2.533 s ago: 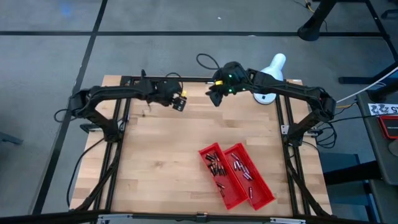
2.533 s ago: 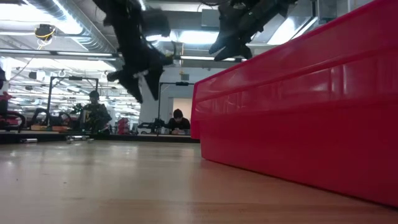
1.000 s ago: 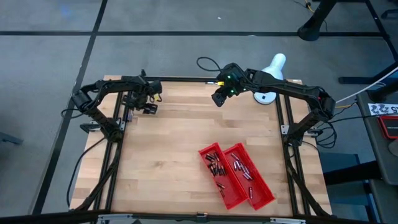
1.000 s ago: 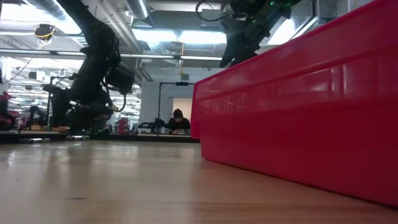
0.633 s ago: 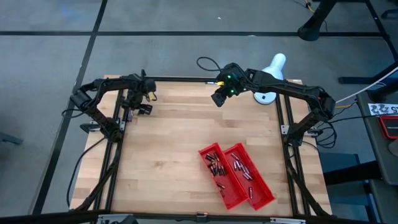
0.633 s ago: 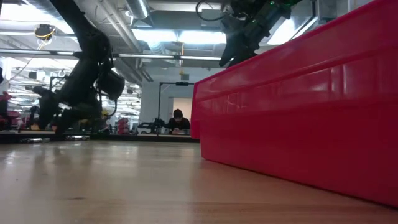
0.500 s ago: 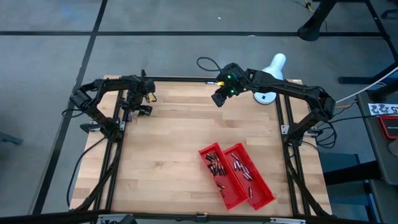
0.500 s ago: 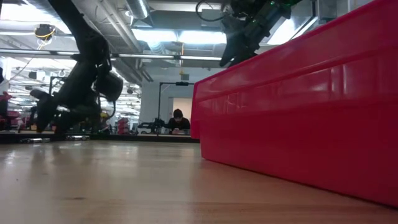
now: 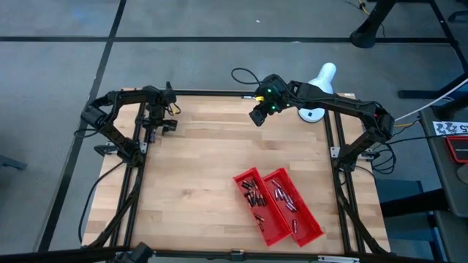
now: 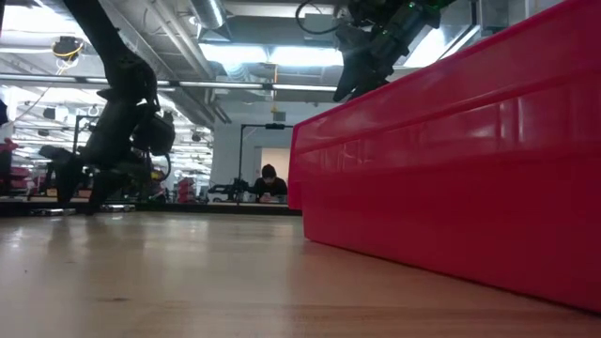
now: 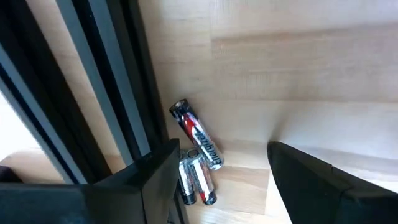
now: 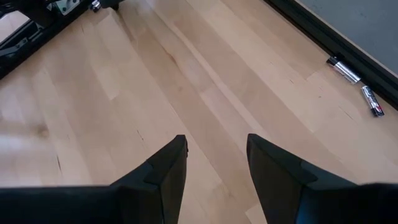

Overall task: Sort batteries
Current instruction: Put the silver battery into the right red bin

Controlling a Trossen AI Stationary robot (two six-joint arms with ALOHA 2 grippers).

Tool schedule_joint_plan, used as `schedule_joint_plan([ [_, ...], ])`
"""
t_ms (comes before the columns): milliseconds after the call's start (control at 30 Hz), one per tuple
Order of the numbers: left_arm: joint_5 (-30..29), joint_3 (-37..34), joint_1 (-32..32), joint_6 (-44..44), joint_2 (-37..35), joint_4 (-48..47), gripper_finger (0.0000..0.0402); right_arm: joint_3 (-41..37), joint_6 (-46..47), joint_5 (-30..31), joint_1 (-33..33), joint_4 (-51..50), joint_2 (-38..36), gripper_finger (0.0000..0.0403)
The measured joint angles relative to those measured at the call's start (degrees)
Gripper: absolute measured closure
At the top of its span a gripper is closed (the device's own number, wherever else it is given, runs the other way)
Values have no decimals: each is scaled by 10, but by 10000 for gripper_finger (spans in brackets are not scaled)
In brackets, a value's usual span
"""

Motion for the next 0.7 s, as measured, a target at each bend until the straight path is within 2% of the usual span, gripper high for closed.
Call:
schedule_joint_plan([
  [133, 12, 0, 24, 1, 0, 6, 177, 0, 0, 0, 0, 0, 0, 233],
  [400, 32, 0, 68, 13, 0, 19, 248, 0, 0, 0, 0, -3, 0, 233],
  [700, 36, 0, 78, 22, 0, 32, 293, 0, 0, 0, 0, -3, 0, 233],
])
